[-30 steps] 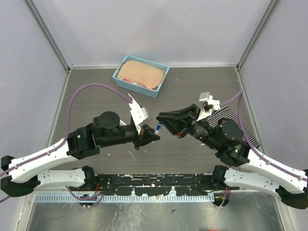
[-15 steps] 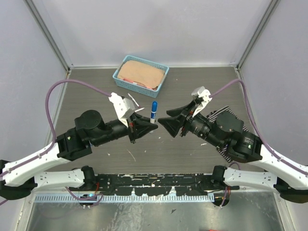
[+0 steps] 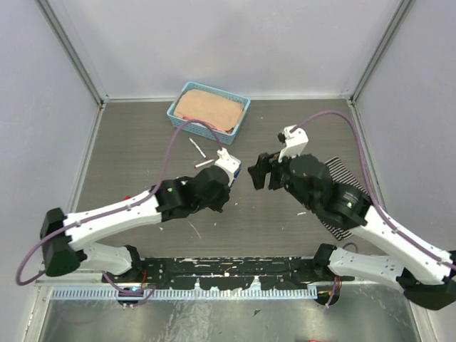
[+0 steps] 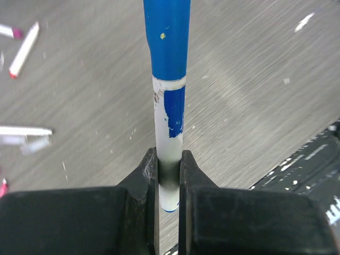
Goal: Insert the pens into the pen caps
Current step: Place the pen at the center of the board.
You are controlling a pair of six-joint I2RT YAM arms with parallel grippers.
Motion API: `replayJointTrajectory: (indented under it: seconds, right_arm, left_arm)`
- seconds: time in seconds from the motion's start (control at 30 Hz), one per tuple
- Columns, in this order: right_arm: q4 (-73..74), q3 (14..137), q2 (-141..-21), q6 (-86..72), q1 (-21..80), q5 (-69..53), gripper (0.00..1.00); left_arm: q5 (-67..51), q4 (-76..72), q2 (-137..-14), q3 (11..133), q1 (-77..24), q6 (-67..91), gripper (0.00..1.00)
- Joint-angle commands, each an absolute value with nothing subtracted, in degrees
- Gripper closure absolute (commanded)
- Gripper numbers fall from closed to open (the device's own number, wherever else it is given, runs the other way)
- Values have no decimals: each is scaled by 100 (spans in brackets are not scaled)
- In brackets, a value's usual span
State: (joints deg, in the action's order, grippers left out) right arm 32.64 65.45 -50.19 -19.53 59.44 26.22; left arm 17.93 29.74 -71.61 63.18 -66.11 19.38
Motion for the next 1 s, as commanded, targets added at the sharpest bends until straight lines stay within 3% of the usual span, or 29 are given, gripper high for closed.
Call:
replayJointTrajectory:
  seconds: [0.0, 0.13, 0.23, 0.63, 0.97]
  right_arm:
    - [3196, 6172, -5038, -2217, 4187, 1071, 23]
    - [2970, 5658, -5123, -2316, 3014, -566, 21]
    - [2787, 5322, -5069, -2495, 2671, -1059, 18]
    - [3266, 4833, -4166, -2642, 2664, -589, 15]
    - [3405, 4857, -4148, -2509, 2663, -729, 15]
  left_arm:
    - [1936, 3571, -7826, 6341, -6312, 2730, 100]
    - [1815, 3509, -8326, 6170, -5924, 3252, 100]
    - [1257, 3324, -8754, 6077, -5467, 3428, 100]
    - [1044, 3605, -10145, 6554, -4689, 3481, 100]
    - [1011, 3549, -10414, 6605, -4409, 3505, 85]
